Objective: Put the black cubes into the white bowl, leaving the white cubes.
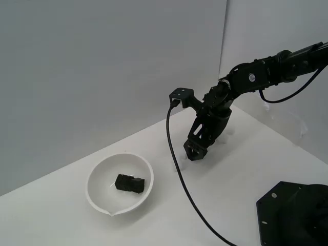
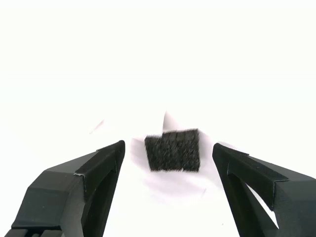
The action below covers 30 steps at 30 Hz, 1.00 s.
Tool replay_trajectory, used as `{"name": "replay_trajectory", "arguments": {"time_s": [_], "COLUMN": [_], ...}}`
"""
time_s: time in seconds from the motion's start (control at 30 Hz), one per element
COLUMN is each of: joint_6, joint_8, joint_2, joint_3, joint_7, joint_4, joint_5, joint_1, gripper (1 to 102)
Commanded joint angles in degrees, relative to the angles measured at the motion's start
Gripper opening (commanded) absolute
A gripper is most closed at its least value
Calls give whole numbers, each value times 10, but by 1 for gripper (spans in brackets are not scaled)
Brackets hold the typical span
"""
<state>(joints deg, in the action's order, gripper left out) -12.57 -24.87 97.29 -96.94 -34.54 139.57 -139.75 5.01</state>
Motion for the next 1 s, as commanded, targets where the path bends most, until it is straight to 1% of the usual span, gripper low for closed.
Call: {"name": "replay_trajectory", "arguments": {"time_s": [0.0, 0.17, 0.2, 0.23, 0.27, 0.3, 0.37, 0.4, 0.43, 0.53, 0.6, 0.63, 0.77, 0.97], "joint_6": [-8, -7, -7, -7, -6, -7, -6, -6, -6, -6, -2, 0, 1, 1], "joint_8": [-11, -11, -11, -11, -11, -11, -11, -11, -11, -11, -11, -11, -11, -9], "joint_2": [4, -11, -12, -12, -11, -10, -7, -6, -5, -5, -5, -4, 11, 71], "joint_3": [-5, 9, 10, 10, 9, 7, 4, 4, 4, 3, 2, 1, -16, -75], "joint_7": [-2, -1, -1, -2, -2, -3, -5, -6, -7, -14, -21, -24, -27, -42], "joint_4": [-4, -4, -4, -4, -3, -2, -1, -1, 0, 0, 0, 0, 0, -6], "joint_5": [6, 6, 5, 5, 4, 4, 4, 4, 4, 4, 4, 4, 4, 10], "joint_1": [2, 1, -1, -3, -4, -5, -5, -6, -7, -10, -11, -11, -13, -14], "gripper": [100, 99, 97, 94, 87, 78, 55, 46, 39, 27, 17, 14, 14, 14]}}
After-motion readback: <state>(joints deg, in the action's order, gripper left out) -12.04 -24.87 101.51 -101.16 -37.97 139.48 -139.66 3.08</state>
